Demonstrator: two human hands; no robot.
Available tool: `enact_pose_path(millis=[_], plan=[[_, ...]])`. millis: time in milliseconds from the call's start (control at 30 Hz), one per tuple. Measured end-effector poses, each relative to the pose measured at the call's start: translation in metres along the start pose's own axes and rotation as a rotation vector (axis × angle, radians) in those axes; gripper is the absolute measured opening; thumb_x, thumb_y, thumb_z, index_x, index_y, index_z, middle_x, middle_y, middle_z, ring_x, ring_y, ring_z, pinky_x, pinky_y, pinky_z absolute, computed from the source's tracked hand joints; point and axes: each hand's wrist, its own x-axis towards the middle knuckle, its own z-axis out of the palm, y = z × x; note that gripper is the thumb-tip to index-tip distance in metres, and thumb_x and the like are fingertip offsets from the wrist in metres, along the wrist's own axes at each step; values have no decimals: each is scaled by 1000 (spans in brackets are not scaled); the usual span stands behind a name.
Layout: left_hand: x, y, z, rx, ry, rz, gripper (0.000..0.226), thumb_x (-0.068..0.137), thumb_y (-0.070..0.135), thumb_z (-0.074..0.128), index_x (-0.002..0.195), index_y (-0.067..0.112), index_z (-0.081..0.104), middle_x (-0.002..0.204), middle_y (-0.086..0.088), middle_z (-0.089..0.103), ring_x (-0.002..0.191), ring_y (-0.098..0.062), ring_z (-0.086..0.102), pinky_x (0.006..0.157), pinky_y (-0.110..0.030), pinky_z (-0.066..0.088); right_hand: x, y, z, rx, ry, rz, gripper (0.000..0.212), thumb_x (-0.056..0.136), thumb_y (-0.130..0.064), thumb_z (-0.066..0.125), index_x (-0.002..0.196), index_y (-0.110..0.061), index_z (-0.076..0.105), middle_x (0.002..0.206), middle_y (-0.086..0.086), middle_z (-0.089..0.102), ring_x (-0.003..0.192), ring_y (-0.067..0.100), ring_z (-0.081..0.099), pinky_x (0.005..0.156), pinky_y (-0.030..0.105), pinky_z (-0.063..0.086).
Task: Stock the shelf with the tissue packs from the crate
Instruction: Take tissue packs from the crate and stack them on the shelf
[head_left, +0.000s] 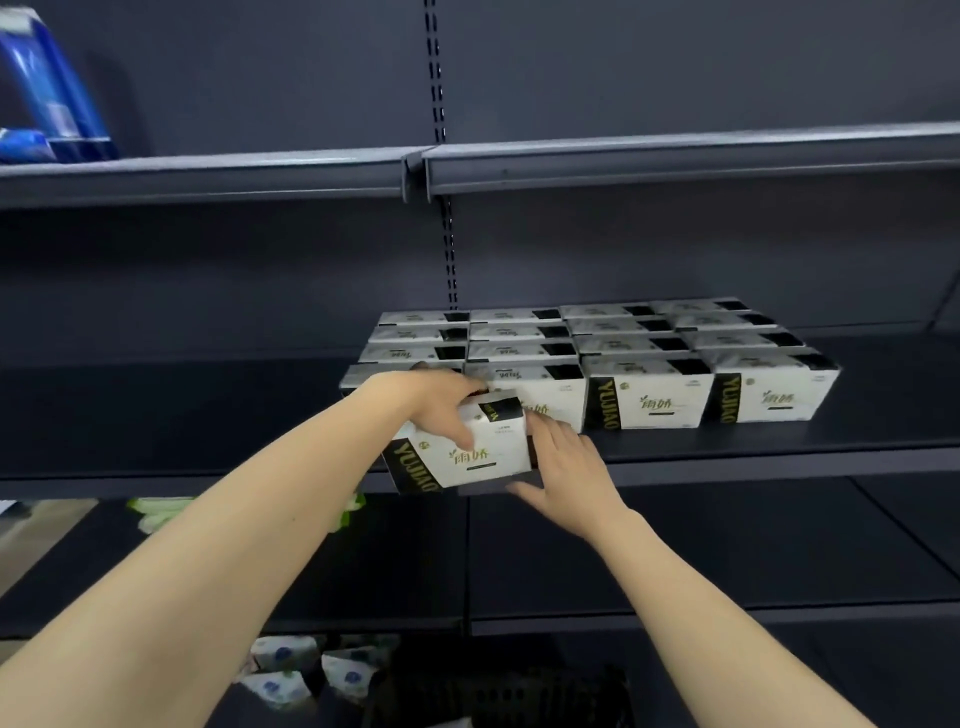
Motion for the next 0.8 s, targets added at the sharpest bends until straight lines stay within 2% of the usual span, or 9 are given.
enact_pose_path(millis=[33,133,233,300,400,567,667,733,800], plan=[[3,-2,-2,-15,2,3,88,80,40,70,148,17,20,141,-2,43,116,-22,48,95,-31,41,2,1,1,-13,8,1,89,76,-39,72,145,-5,28,143,11,41,128,28,42,99,42,37],[11,-6,-5,-27,26,45,67,80,36,70,131,16,32,103,2,51,86,-18,48,71,-29,40,7,3,6,-74,70,24,100,60,-42,84,140,-4,38,131,13,53,113,29,56,85,42,49],[16,-5,-1,-13,9,56,59,82,35,68,127,19,34,95,4,45,81,-17,46,68,-30,38,12,2,12,-15,139,22,104,56,-39,85,140,-6,34,135,13,50,114,29,55,85,38,51],[18,-5,4,-9,10,61,59,82,35,67,130,17,36,98,4,48,86,-18,49,73,-32,43,14,1,16,24,144,-9,104,59,-33,85,142,-9,27,139,14,45,119,29,51,90,36,48],[20,-10,11,6,68,63,67,84,40,64,140,22,32,126,0,52,108,-20,50,92,-33,41,17,0,21,29,146,-14,104,58,-30,85,141,-9,26,140,13,45,120,28,50,92,34,48],[14,-15,34,88,231,50,76,88,47,54,151,26,16,154,1,25,139,-20,28,110,-36,19,19,3,23,43,135,-39,105,57,-27,86,141,-8,26,145,14,39,124,25,39,96,36,45],[6,-19,56,37,394,50,76,89,51,53,151,28,16,156,4,21,142,-19,21,113,-35,14,17,2,26,40,105,-89,100,60,-21,86,140,-14,26,148,15,32,125,33,44,92,38,48],[-1,-22,71,82,581,82,75,83,53,59,146,25,31,150,3,35,138,-22,31,111,-39,19,16,0,28,89,96,-77,97,63,-15,84,139,-18,25,149,17,29,126,38,45,82,38,53],[-10,-24,84,104,666,54,78,71,55,69,137,25,43,138,0,49,128,-28,44,103,-49,31,15,-2,30,132,94,-75,95,65,-9,82,139,-19,23,149,20,28,124,40,47,74,37,56]])
